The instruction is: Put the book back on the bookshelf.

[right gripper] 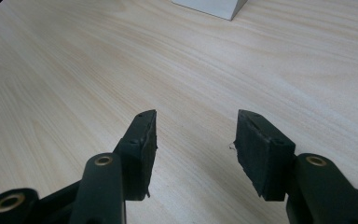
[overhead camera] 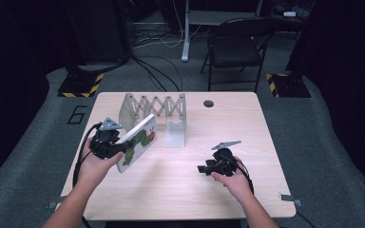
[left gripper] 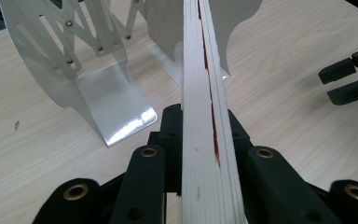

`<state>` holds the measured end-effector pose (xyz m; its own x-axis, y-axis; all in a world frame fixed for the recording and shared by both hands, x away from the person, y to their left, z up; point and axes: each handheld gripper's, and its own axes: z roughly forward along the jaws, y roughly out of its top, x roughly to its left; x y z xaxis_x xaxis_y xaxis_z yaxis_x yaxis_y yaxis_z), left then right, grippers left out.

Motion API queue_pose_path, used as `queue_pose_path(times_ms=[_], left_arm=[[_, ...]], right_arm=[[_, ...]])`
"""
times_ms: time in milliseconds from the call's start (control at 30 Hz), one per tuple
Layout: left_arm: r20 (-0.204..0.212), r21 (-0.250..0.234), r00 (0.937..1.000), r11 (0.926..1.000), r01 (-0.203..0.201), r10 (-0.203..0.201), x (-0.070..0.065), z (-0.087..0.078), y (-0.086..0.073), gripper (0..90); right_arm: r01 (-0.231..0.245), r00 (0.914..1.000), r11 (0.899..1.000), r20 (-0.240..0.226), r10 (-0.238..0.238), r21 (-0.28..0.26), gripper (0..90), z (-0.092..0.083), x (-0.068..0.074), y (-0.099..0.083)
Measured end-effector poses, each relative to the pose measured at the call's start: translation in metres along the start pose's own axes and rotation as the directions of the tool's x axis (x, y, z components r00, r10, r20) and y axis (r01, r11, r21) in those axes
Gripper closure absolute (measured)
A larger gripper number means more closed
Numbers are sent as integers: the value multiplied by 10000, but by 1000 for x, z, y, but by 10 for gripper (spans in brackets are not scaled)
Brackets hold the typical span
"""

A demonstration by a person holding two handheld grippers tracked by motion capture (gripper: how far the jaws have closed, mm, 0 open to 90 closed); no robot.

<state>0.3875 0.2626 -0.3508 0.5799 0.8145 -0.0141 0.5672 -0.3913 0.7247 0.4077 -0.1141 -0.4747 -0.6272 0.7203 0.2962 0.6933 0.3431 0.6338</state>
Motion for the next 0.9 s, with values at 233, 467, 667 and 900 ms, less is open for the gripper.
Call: queue_pose_path(times_ms=[233, 467, 667, 900], left_arm=[[-204, -165, 9991, 9992, 374, -377, 4, 0, 0, 759], [-487, -222, 9979, 9989, 419, -430, 8, -2, 1, 758], [-554, -129, 9972, 9987, 498, -505, 12, -4, 3, 759], [-704, -209, 9957, 9980, 591, -605, 16, -6, 3, 759]], right_arm=[[-29, 10000, 10000, 24, 29, 47, 482, 1, 1, 0], [-32, 10000, 10000, 8, 32, 46, 482, 1, 1, 0], [-57, 10000, 10000, -16, 57, 41, 482, 1, 1, 0], [-81, 10000, 9999, -33, 81, 68, 482, 1, 1, 0]])
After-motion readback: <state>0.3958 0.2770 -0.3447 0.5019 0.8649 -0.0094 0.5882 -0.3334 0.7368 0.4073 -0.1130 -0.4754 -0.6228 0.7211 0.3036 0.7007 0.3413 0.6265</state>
